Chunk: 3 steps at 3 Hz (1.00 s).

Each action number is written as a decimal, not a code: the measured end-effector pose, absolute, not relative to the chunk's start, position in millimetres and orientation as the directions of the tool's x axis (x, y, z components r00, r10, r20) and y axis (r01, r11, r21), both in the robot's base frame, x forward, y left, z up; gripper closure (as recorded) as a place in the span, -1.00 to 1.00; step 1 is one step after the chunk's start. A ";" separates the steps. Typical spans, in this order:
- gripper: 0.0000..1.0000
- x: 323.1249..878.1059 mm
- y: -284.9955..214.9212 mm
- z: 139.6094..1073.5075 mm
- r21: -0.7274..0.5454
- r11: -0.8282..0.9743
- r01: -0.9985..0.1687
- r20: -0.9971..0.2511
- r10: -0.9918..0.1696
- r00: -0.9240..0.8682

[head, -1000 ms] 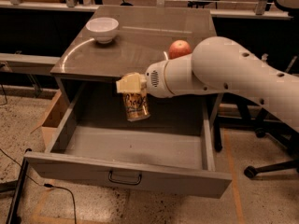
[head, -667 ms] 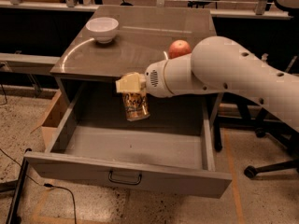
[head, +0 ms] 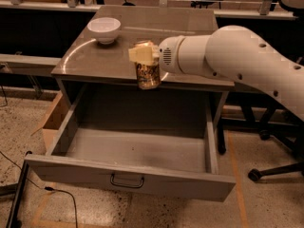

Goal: Pick orange can from top drawer and place on counter

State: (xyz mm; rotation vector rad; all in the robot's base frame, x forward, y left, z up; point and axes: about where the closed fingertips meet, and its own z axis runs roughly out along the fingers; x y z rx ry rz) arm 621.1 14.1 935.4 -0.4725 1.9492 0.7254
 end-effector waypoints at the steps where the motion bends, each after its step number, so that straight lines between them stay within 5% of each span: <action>1: 1.00 650.7 2.8 960.2 0.244 0.757 -0.606 -0.937 0.023 -0.349; 3: 1.00 702.0 17.7 956.4 0.202 0.730 -0.652 -0.973 0.077 -0.216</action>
Offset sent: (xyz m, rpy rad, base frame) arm 0.0956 -0.0060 0.0205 0.1520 -0.2827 -0.0344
